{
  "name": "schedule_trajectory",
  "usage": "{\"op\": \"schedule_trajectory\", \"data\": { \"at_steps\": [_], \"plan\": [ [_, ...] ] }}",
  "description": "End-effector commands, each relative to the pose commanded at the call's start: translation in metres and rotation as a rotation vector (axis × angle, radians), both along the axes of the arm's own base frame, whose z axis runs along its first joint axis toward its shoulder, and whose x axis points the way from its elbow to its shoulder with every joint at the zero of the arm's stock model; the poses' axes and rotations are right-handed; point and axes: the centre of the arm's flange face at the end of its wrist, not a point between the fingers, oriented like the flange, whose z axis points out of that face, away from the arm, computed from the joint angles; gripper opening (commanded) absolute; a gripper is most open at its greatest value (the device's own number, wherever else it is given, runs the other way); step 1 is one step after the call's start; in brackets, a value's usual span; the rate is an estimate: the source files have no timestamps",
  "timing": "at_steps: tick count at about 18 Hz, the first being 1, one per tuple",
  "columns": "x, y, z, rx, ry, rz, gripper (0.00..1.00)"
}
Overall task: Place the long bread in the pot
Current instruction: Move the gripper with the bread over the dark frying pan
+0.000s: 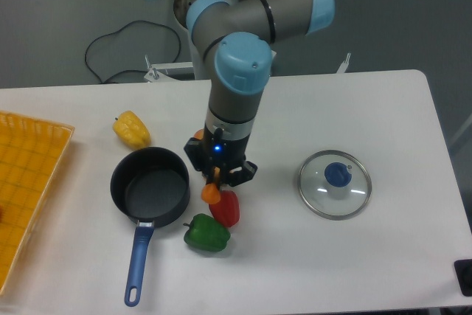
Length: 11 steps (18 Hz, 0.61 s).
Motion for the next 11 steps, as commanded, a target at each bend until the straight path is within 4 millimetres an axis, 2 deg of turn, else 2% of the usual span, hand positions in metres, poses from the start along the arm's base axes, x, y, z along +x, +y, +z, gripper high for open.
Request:
{"op": "schedule_trajectory", "data": {
  "at_steps": [2,5,11],
  "plan": [
    [0.003,-0.002,0.01,0.023,-0.011,0.013,0.25],
    [0.006,-0.001,0.013,0.028,-0.016,0.029,0.25],
    [-0.008,0.002,0.041,0.092,-0.018,0.101,0.25]
  ]
}}
